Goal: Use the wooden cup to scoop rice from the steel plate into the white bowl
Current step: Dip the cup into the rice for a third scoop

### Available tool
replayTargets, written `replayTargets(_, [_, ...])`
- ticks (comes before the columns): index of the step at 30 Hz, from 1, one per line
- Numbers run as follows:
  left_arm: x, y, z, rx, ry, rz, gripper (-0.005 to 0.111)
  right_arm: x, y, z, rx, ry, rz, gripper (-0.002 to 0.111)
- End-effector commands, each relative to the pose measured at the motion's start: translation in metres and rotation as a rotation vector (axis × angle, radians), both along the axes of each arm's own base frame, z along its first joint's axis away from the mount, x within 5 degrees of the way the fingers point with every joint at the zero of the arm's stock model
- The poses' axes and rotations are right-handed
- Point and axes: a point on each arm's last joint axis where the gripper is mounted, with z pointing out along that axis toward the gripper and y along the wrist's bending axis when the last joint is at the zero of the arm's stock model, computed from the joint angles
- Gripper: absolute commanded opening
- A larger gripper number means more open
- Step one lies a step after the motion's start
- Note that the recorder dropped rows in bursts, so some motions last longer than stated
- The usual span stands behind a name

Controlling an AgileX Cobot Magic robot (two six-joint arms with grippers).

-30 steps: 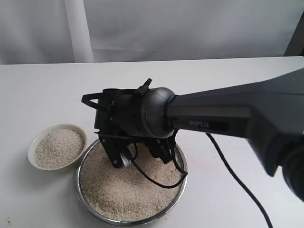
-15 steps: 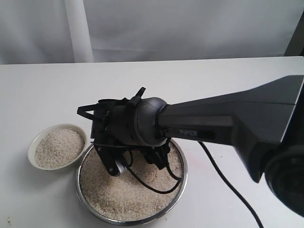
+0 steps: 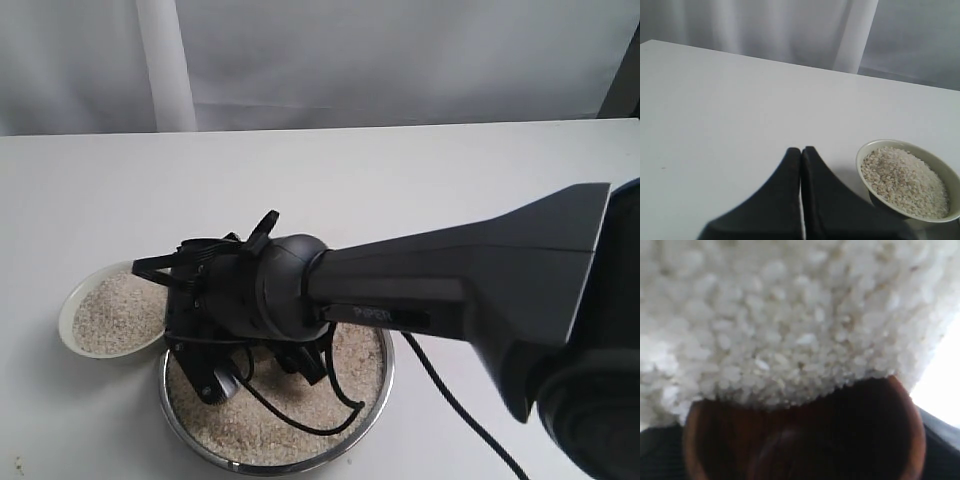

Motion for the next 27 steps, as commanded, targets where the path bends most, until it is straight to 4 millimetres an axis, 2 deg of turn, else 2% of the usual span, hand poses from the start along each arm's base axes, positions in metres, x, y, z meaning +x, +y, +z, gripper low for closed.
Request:
replayTargets(1, [0.000, -0.001, 0.001, -0.007, -0.008, -0.008, 0.000, -0.005, 0.007, 0.002, 0.068, 0.030, 0.001, 0.000])
replayTargets(6, [0.000, -0.001, 0.001, -0.007, -0.008, -0.008, 0.000, -0.013, 0.012, 0.010, 0.107, 0.043, 0.004, 0.000])
replayTargets(21, [0.000, -0.001, 0.001, -0.007, -0.008, -0.008, 0.000, -0.018, 0.015, 0.008, 0.167, 0.093, -0.042, 0.000])
replayTargets(27, [0.000, -0.001, 0.001, -0.007, -0.008, -0.008, 0.000, -0.022, 0.017, 0.021, 0.249, 0.127, -0.078, 0.000])
